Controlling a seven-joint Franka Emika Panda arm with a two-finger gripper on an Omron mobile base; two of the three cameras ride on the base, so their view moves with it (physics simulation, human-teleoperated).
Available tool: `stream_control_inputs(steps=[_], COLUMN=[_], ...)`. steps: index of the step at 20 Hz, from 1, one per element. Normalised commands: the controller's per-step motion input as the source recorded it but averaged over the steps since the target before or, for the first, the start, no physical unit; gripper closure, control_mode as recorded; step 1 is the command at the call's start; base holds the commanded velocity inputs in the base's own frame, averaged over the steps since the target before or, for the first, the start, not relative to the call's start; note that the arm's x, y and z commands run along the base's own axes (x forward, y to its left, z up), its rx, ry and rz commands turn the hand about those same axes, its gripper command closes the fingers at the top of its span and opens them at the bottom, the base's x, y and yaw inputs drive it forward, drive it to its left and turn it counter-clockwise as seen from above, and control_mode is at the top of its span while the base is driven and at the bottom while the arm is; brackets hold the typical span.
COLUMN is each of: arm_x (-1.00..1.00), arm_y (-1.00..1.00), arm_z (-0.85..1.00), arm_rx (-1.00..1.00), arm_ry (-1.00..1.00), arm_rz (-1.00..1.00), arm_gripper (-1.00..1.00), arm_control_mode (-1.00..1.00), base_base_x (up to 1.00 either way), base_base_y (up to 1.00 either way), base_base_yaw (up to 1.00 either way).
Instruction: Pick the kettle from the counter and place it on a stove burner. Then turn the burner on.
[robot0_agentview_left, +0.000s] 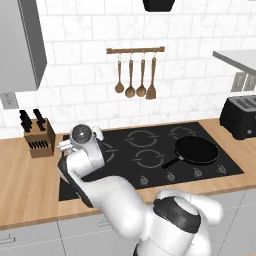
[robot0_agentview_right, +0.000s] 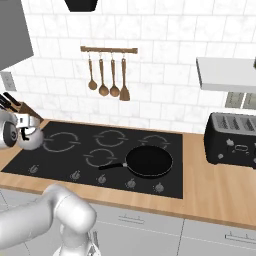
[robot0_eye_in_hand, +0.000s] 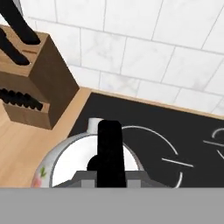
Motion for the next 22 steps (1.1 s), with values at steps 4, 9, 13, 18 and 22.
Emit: stream_control_inputs(steps=[4, 9, 13, 18, 22], arm_x=[0.95, 0.58, 0.02, 0.13, 0.06], arm_y=[-0.95, -0.46, 0.00, 0.06, 0.00], arm_z=[0.00, 0.00, -0.01, -0.08, -0.03], arm_rx=[0.14, 0.04, -0.01, -0.06, -0.04], arm_ry=[-0.03, 0.01, 0.07, 0.18, 0.03], arm_rz=[0.00, 0.03, 0.00, 0.00, 0.00], arm_gripper=[1.00, 1.00, 1.00, 1.00, 1.00], arm_control_mode=[-1.00, -1.00, -1.00, -1.00, -1.00], base_base_x=[0.00, 0.00, 0.00, 0.00, 0.00], base_base_y=[0.00, 0.00, 0.00, 0.00, 0.00], base_base_yaw=[0.00, 0.00, 0.00, 0.00, 0.00])
